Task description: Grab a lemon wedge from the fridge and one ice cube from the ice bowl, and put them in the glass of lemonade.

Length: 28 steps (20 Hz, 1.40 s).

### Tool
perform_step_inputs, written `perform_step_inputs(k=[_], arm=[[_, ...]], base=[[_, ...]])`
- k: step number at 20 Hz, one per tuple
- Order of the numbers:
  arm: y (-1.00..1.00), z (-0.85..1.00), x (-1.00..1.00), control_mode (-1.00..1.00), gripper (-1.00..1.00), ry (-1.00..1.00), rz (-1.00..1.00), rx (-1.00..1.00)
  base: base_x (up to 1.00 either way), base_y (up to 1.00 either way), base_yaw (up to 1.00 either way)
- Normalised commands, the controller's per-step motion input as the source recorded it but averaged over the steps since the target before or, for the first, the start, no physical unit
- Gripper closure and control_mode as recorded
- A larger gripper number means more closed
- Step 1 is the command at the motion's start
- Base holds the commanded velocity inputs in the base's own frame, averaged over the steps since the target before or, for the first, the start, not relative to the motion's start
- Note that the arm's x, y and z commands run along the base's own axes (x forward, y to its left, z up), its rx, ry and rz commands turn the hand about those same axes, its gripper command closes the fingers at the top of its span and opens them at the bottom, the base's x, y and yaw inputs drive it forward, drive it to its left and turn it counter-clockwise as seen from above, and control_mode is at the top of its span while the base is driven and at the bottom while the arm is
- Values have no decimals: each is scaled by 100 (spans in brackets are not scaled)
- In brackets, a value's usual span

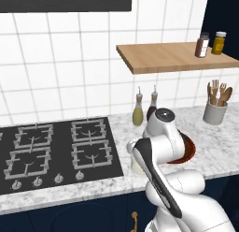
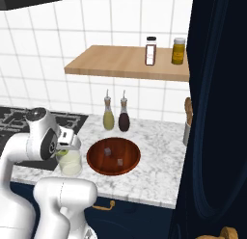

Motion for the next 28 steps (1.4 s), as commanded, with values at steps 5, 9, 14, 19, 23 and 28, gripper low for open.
perform_step_inputs(k=[5, 9, 14, 19, 23, 28], arm=[[0, -34, 15, -100, 100, -9, 0, 0], [0, -30, 1, -100, 100, -7, 0, 0], [0, -23, 6, -100, 100, -6, 0, 0], [0, -28, 13, -100, 100, -8, 0, 0], [0, -19, 13, -100, 100, -8, 0, 0], [0, -15, 0, -100, 100, -4, 0, 0]], base=[[0, 0, 0], [0, 0, 0], [0, 0, 0], [0, 0, 0], [0, 0, 0], [0, 0, 0]])
